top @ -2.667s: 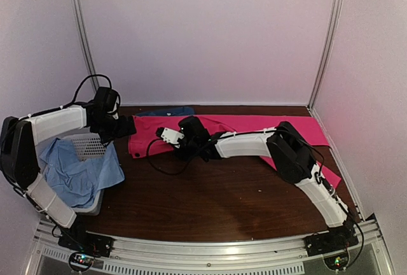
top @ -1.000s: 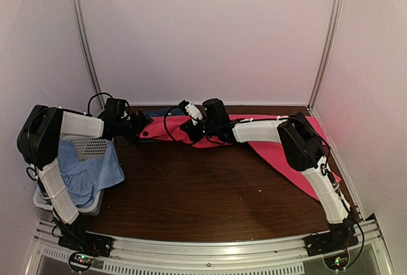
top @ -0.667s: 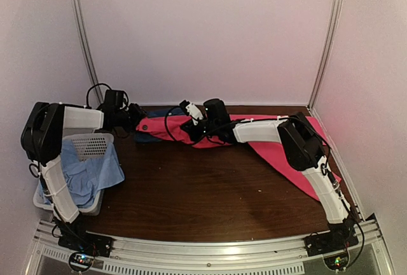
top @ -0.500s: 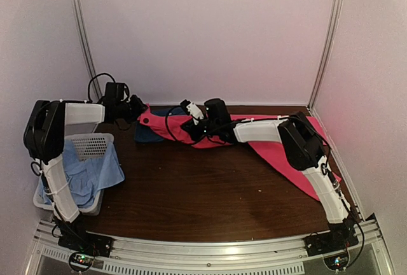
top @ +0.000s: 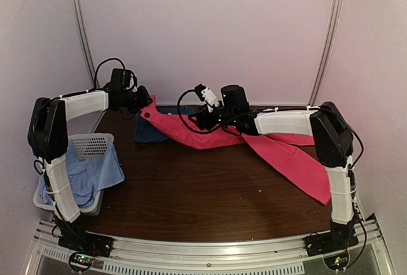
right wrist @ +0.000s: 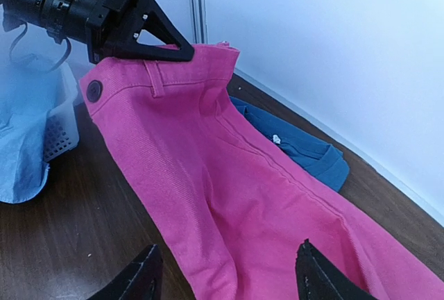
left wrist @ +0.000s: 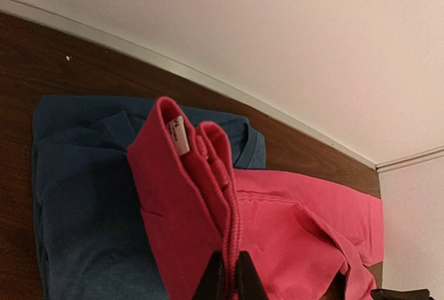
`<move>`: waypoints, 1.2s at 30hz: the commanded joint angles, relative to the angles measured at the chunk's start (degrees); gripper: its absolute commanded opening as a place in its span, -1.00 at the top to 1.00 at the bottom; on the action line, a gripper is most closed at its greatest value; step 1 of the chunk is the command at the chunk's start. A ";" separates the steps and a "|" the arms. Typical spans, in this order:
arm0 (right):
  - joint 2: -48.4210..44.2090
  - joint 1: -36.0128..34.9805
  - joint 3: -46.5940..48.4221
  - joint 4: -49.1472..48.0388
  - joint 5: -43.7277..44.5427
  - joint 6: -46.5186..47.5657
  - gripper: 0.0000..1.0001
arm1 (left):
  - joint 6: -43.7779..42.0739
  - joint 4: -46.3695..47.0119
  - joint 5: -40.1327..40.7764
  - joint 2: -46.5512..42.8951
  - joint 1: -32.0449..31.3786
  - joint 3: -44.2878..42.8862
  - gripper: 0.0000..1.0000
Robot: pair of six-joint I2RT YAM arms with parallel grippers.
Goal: Fold and stack the mixed laundry pile
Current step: Move the rectangle-folded trousers to the center of the board.
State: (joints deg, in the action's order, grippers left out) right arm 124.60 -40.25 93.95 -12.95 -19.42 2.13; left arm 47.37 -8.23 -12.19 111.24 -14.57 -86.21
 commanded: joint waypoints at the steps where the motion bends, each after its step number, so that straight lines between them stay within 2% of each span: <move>1: -10.51 1.35 -8.34 3.72 4.75 -1.29 -0.32 | -3.92 -4.90 1.46 -6.05 -1.89 -7.25 1.00; 7: -26.52 3.54 -28.24 4.90 12.37 -6.40 -0.33 | -7.86 -15.08 3.40 -6.09 -8.48 -20.25 1.00; 11: -35.39 7.36 -36.34 8.93 14.76 -8.63 -0.32 | -6.66 -20.24 4.52 -9.89 -10.47 -21.25 1.00; 15: -43.41 9.71 -40.51 14.64 16.47 -9.83 -0.31 | -7.72 -25.35 7.63 -17.50 -10.48 -17.04 1.00; 18: -48.55 10.27 -42.24 19.51 17.84 -10.91 -0.31 | -10.38 -32.53 10.85 -23.09 -10.25 -13.89 1.00; 22: -52.19 10.63 -43.36 26.37 18.03 -12.34 -0.31 | -12.10 -40.79 10.71 -27.94 -7.47 -6.89 1.00; 27: -54.90 10.67 -45.36 32.28 14.32 -14.83 -0.31 | -16.15 -42.22 11.29 -37.09 -0.74 8.56 1.00; 29: -55.83 10.54 -47.09 32.76 11.55 -16.36 -0.30 | -17.42 -42.10 13.85 -40.42 2.48 13.25 1.00; 34: -55.70 10.29 -49.64 37.44 5.35 -17.52 -0.19 | -21.52 -44.09 23.32 -41.97 6.67 15.89 1.00; 36: -56.36 8.74 -50.61 39.01 6.08 -18.04 -0.16 | -22.20 -44.42 25.37 -40.83 8.63 15.37 1.00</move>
State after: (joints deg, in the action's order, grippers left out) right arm 69.65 -29.95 44.73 20.78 -10.20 -13.93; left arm 29.23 -54.06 5.65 71.13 -8.73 -69.47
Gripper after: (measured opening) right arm 0.588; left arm 0.039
